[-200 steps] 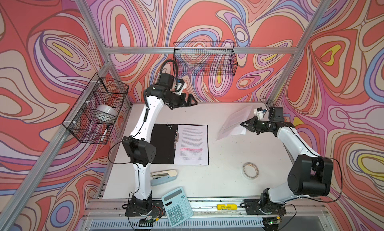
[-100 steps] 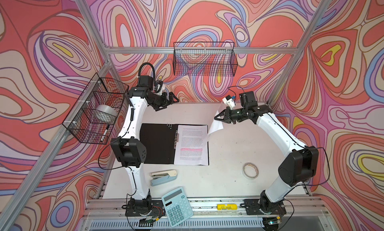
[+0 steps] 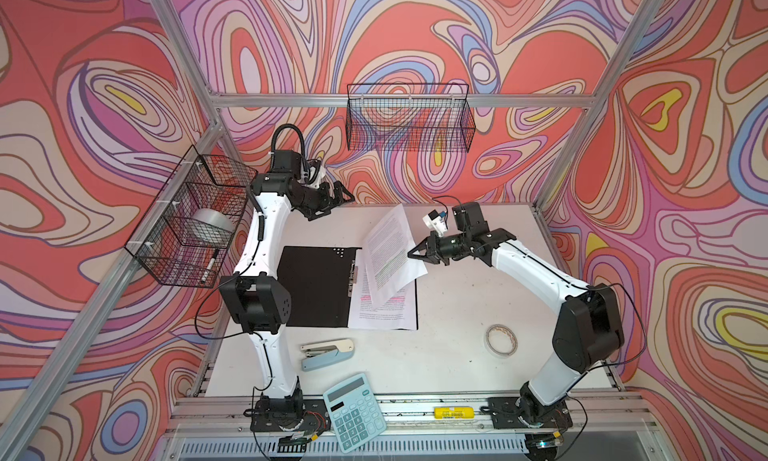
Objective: Put the files into the folder
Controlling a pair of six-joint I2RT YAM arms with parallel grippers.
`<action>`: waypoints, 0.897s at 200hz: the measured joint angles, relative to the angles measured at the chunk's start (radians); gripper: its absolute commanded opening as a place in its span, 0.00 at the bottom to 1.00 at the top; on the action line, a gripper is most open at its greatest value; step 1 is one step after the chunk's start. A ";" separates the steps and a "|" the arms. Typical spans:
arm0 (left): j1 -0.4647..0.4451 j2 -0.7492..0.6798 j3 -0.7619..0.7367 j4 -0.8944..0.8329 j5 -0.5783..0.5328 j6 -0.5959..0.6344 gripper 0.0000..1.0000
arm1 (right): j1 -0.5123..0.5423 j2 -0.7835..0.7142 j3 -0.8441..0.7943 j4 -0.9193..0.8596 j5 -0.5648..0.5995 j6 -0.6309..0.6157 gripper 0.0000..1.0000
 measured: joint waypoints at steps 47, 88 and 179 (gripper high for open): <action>0.000 0.000 -0.020 0.006 0.010 -0.009 1.00 | 0.026 -0.001 -0.137 0.134 0.033 0.093 0.00; 0.000 0.000 -0.024 0.009 0.010 -0.011 1.00 | 0.035 -0.046 -0.230 0.189 0.110 0.143 0.00; 0.000 0.008 -0.029 0.011 0.022 -0.029 1.00 | 0.099 -0.079 -0.380 0.366 0.224 0.292 0.00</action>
